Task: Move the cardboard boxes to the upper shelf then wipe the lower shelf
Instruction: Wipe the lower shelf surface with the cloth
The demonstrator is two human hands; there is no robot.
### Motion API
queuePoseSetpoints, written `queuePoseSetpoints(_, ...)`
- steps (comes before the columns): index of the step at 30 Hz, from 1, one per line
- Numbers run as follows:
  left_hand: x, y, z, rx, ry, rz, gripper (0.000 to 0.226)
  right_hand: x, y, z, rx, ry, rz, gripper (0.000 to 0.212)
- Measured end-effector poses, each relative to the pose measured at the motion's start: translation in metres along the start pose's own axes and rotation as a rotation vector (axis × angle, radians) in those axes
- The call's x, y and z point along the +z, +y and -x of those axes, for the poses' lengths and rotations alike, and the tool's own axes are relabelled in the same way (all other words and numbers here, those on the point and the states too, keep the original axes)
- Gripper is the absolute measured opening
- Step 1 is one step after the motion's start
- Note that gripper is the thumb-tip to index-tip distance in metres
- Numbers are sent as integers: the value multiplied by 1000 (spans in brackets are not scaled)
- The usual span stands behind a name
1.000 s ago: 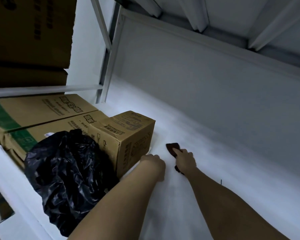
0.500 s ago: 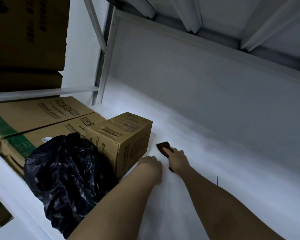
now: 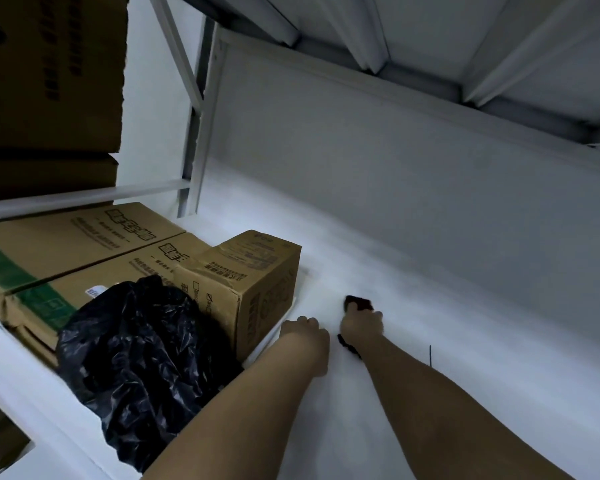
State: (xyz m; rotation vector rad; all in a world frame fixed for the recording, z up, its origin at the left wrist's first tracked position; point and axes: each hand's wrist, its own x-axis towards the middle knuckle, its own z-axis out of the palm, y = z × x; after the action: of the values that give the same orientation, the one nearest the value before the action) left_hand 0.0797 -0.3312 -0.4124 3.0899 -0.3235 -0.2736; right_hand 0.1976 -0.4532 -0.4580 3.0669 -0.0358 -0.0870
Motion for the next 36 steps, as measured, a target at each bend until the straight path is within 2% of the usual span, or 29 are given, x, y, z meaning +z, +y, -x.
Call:
queuePoseSetpoints(4,1,-4,1,25,-9,-22,46,0,-15,5,-191,-15,20,67)
queuePoseSetpoints(7,3,-6,0,48,-11,-32,48,3,11,5,-218,25,71,66)
queuePoseSetpoints(11,5,-4,-2,83,13,-15,47,9,59,7,-71,-5,22,62)
queuePoseSetpoints(15,6,4,-4,100,18,-10,49,15,99,23,166,31,-34,50)
queuePoseSetpoints(18,9,13,-2,107,-3,-33,48,12,104,34,309,1,-36,43)
queuePoseSetpoints(21,12,20,0,100,-6,-42,47,5,94,34,346,-57,-14,44)
queuePoseSetpoints(23,12,23,2,91,-3,-32,46,2,78,32,317,-85,33,48)
queuePoseSetpoints(27,8,22,7,55,-2,-32,46,2,43,28,85,-94,21,53)
queuePoseSetpoints(31,2,15,9,55,-29,-66,48,-3,37,34,-130,-131,-3,63)
queuePoseSetpoints(36,-4,9,8,143,11,-100,46,-1,61,43,65,-132,-43,56)
